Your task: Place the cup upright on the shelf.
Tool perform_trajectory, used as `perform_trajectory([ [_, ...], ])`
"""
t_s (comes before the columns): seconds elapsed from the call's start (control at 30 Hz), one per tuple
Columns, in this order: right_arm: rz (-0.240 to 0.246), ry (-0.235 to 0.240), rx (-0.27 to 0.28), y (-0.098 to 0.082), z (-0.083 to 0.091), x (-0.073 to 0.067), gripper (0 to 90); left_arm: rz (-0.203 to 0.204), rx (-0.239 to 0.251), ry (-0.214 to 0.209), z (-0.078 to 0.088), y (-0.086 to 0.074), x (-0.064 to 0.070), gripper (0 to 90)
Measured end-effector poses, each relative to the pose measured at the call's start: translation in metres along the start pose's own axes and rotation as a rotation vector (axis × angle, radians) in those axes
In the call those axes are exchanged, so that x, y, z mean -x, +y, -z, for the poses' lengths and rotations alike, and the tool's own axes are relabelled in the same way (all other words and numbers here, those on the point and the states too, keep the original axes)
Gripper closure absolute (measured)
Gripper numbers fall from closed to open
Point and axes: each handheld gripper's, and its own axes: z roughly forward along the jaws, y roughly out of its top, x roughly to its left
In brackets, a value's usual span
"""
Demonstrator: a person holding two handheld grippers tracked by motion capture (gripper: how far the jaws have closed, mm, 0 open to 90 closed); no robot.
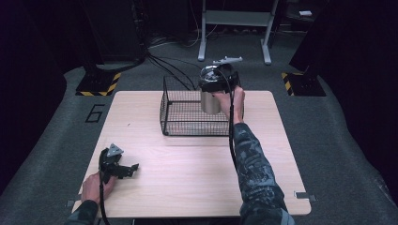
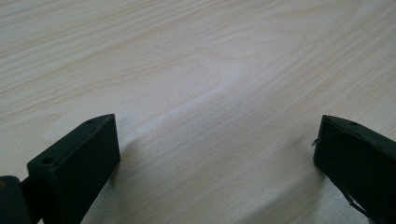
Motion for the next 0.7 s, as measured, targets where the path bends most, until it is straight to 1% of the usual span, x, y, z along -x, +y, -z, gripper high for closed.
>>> perform_trajectory([
  [0.03,0.016,-0.001,0.005,0.000,-0.002,0.001,3.6,0.003,0.001,-0.001,0.000,0.000,0.000,0.2],
  [0.07,0.004,-0.002,-0.002,-0.001,-0.003,0.001,3.6,0.002,0.000,-0.001,0.000,0.000,0.000,0.2],
  [0.13,0.007,-0.005,-0.001,-0.002,-0.007,0.002,3.6,0.001,0.000,-0.001,0.000,0.000,0.000,0.2],
  [0.23,-0.009,-0.005,-0.008,-0.004,-0.011,0.003,3.6,0.000,0.000,0.000,0.000,0.000,0.000,0.2],
  [0.27,-0.002,-0.005,-0.008,-0.004,-0.012,0.004,3.6,0.002,0.000,-0.001,0.000,0.000,0.000,0.2],
  [0.33,-0.003,-0.009,-0.011,-0.006,-0.015,0.005,3.6,0.000,0.000,0.000,0.000,0.000,0.000,0.1],
  [0.37,-0.015,-0.009,-0.014,-0.006,-0.017,0.005,3.6,0.000,-0.001,0.000,0.000,0.000,0.000,0.2],
  [0.47,-0.019,-0.013,-0.018,-0.009,-0.021,0.006,3.6,0.002,0.001,-0.001,0.000,0.000,0.000,0.2],
  [0.53,-0.033,-0.016,-0.024,-0.011,-0.023,0.007,3.6,0.005,-0.005,-0.004,0.000,0.000,0.000,0.2],
  [0.57,-0.024,-0.015,-0.021,-0.012,-0.025,0.009,3.6,0.002,-0.006,-0.003,0.000,0.000,0.000,0.2],
  [0.67,-0.037,-0.017,-0.025,-0.014,-0.027,0.009,3.6,-0.001,0.000,0.000,0.000,0.000,0.000,0.2],
  [0.7,-0.034,-0.018,-0.029,-0.015,-0.028,0.009,3.6,0.006,-0.003,-0.004,0.000,0.000,0.000,0.2],
])
